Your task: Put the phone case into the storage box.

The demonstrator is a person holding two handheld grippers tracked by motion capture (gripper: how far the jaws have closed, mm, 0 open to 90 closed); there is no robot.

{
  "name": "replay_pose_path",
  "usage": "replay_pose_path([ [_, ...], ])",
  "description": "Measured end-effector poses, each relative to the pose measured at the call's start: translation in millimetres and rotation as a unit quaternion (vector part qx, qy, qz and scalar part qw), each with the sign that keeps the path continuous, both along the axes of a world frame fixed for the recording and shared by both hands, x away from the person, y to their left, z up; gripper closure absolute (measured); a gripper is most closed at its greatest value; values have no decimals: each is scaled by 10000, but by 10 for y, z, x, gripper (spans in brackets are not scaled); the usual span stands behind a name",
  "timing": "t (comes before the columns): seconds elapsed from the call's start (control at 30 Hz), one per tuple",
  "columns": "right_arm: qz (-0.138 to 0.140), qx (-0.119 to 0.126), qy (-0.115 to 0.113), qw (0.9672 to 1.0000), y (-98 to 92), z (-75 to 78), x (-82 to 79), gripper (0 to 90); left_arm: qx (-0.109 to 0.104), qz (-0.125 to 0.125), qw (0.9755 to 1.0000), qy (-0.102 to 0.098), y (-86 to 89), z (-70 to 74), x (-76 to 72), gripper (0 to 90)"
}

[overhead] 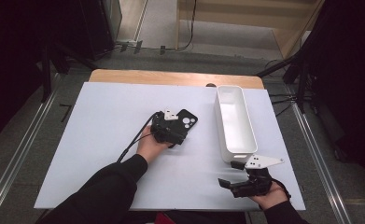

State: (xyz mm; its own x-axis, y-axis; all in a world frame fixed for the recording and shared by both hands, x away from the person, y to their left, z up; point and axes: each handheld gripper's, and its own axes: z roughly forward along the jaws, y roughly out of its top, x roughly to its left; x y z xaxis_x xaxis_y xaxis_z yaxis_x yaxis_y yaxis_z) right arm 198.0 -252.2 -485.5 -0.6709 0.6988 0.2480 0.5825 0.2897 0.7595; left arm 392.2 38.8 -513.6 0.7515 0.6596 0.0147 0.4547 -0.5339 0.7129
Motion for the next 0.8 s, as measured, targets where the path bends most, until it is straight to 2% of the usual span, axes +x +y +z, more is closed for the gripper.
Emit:
replay_pose_path([
  [0.07, -4, -8, -3, 10000, 0, -1, 1, 132, 99, 43, 9999, 32, -32, -17, 8, 60],
  [0.1, -4, -7, 4, 10000, 1, 0, 0, 132, 212, 10, 9998, 70, -39, -16, 16, 60],
  [0.8, -6, -27, -5, 10000, 0, -3, -2, 132, 160, 146, 9998, 14, -29, -13, 5, 116],
])
